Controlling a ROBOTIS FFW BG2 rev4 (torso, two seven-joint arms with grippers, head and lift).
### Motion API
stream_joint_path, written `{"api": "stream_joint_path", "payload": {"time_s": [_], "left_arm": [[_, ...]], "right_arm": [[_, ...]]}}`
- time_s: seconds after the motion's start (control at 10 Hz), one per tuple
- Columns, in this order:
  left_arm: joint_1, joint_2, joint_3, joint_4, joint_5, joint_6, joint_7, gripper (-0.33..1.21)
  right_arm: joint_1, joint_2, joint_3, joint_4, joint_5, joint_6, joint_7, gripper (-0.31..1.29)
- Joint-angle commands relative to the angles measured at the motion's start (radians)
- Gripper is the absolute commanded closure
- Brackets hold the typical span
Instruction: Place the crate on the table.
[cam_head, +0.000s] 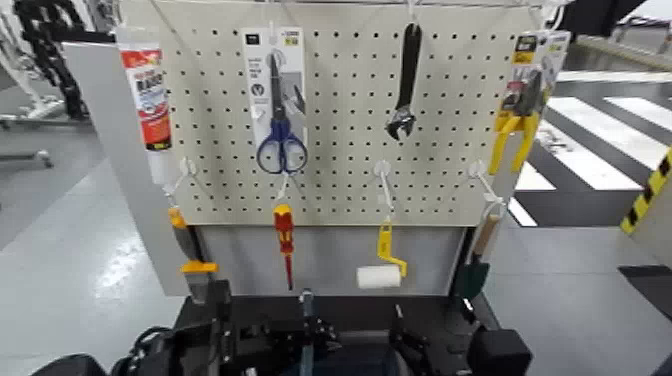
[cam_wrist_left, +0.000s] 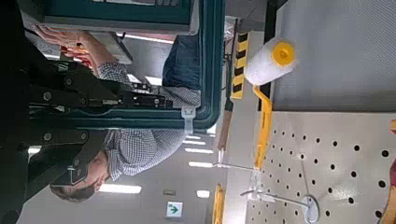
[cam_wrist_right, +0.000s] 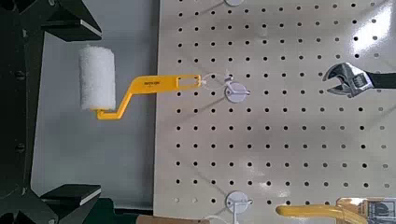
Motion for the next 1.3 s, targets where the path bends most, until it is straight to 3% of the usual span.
{"api": "stream_joint_path", "payload": {"time_s": [0.1,0.5,1.0,1.3], "left_arm": [[-0.062,0.02,-0.031,0.049,-0.079,0.011,-0.082,1.2],[-0.154,0.022,-0.077,0.135,-0.234,0.016,-0.263,1.2],[-0.228,0.025,-0.123,0.236,-0.315,0.01,-0.367,1.2],[-0.28,0.025,-0.181,0.302,-0.388,-0.012,-0.487,1.2]], "right_arm": [[-0.002,0.001,0.002,0.005,-0.003,-0.007,0.0,0.14],[-0.003,0.002,0.003,0.006,-0.006,-0.012,0.001,0.14],[-0.008,0.001,0.003,0.022,-0.014,-0.028,0.005,0.14],[-0.008,0.001,0.003,0.025,-0.016,-0.035,0.006,0.14]]}}
